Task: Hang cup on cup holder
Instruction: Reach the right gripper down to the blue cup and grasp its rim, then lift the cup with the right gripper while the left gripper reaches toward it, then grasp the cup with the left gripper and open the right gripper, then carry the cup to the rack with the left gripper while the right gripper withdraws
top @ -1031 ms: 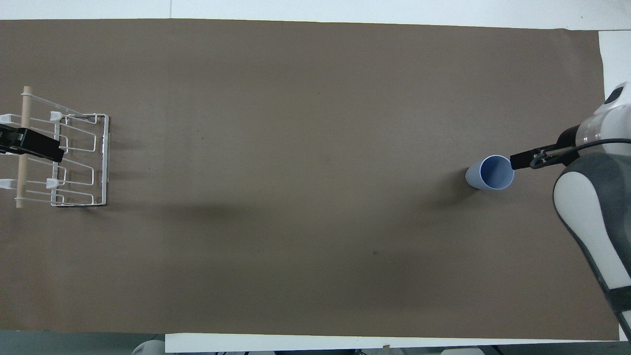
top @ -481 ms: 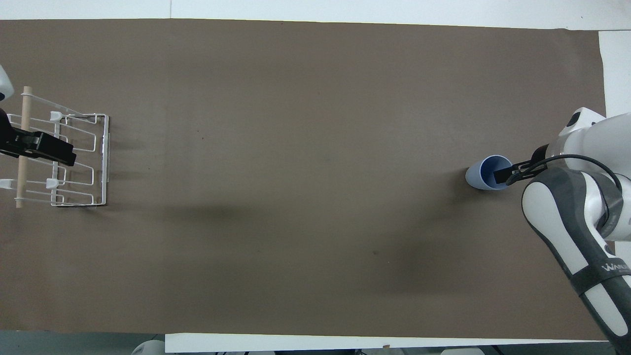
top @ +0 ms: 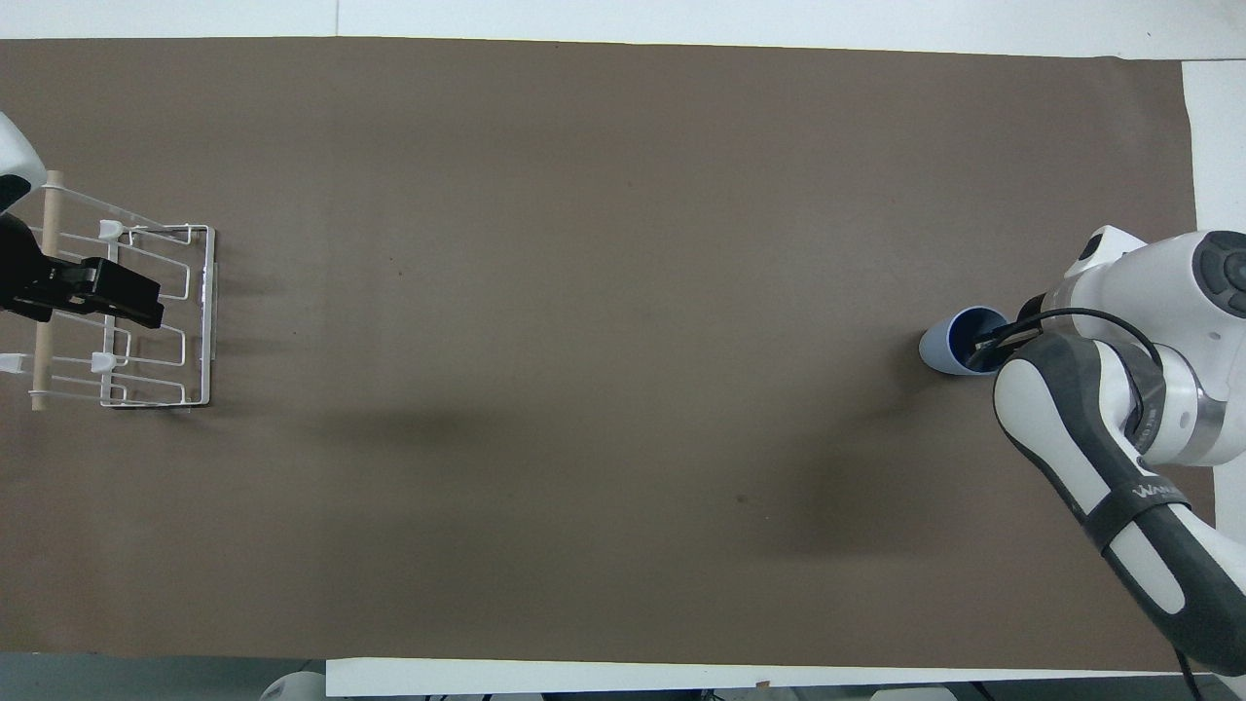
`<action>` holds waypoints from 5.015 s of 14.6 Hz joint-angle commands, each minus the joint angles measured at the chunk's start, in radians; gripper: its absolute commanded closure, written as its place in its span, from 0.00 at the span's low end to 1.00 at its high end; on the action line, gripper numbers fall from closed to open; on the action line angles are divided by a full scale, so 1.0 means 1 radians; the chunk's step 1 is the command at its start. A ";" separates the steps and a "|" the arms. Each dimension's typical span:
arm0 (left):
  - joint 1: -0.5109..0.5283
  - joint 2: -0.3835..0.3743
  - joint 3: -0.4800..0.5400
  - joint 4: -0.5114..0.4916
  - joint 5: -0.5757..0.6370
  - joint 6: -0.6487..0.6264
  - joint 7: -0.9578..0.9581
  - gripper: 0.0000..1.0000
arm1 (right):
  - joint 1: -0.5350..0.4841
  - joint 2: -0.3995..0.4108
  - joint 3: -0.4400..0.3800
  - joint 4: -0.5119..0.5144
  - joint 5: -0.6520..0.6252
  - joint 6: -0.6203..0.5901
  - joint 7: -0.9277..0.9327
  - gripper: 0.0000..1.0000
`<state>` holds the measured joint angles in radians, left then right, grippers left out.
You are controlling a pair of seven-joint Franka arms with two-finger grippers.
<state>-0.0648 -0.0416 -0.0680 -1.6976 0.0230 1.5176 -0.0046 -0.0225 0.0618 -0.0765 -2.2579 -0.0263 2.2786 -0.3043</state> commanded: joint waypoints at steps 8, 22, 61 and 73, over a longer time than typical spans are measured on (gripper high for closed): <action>0.010 -0.041 0.005 -0.063 -0.056 0.025 -0.509 0.00 | 0.006 0.010 0.032 0.318 0.220 -0.477 -0.171 1.00; -0.038 0.009 -0.133 0.076 -0.442 0.036 -1.653 0.00 | 0.343 -0.002 0.041 0.295 1.251 -0.414 0.197 1.00; 0.013 0.160 -0.345 -0.215 1.252 -0.040 -2.024 1.00 | 0.096 -0.077 0.027 0.464 0.222 -0.466 0.307 0.01; 0.040 0.483 -0.346 -0.115 1.549 -0.208 -2.292 1.00 | 0.049 -0.059 -0.006 0.721 -0.010 -0.899 0.205 0.01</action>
<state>-0.0194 0.4367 -0.4096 -1.8132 1.5683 1.3273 -2.2750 0.0428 -0.0222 -0.1005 -1.5723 -0.0070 1.4117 -0.0834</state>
